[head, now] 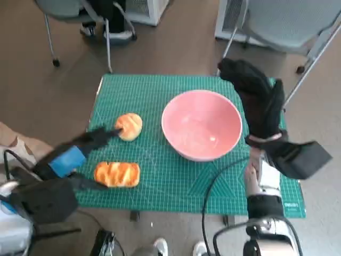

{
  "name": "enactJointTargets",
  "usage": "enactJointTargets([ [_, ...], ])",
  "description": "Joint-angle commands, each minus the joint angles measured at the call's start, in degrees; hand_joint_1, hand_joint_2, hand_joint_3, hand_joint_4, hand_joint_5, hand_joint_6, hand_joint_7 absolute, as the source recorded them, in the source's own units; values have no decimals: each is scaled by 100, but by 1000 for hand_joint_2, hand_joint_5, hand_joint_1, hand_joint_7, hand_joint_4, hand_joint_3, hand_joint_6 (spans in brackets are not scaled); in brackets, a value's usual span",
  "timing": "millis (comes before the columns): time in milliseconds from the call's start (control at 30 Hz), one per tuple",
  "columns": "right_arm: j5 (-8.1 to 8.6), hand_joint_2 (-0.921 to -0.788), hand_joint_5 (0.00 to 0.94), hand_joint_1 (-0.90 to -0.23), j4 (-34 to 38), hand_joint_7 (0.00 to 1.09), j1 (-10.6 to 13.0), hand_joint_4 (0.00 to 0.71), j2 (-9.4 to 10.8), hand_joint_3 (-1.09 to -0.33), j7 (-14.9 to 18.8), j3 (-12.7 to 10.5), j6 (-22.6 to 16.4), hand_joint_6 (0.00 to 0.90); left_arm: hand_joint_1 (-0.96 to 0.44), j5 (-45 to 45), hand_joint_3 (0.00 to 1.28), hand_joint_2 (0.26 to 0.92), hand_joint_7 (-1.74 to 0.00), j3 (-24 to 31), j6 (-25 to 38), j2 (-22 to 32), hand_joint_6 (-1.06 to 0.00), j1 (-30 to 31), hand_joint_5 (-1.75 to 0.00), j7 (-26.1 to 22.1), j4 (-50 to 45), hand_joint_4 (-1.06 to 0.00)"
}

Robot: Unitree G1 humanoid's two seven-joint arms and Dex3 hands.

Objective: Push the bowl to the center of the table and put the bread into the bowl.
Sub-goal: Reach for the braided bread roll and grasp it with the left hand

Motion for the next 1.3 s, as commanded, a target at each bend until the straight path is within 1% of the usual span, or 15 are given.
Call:
enactJointTargets([
  [33,51,-921,4,-612,-65,188,264,245,-9,-755,54,7,103,254,-161,187,16,671,-38,-410,197,137,-314,-59,-14,-39,230,-172],
  [300,43,-921,1,-610,-242,199,388,240,-79,-758,41,17,148,245,-202,494,17,678,-29,-923,531,223,-332,-243,-8,-78,383,-178],
  [533,23,-921,0,-611,-370,212,464,239,-116,-761,4,18,181,236,-216,814,17,682,-19,-1306,673,209,-335,-390,-5,24,598,-180],
  [833,21,-921,1,-625,-394,227,502,239,-149,-760,6,2,162,210,-206,1033,17,686,-12,-1603,698,128,-340,-551,-6,161,943,-190],
  [1300,7,-921,1,-598,-439,264,541,239,-152,-760,-13,24,198,190,-234,1276,15,688,-7,-1961,768,-16,-344,-867,-3,386,1626,-195],
])
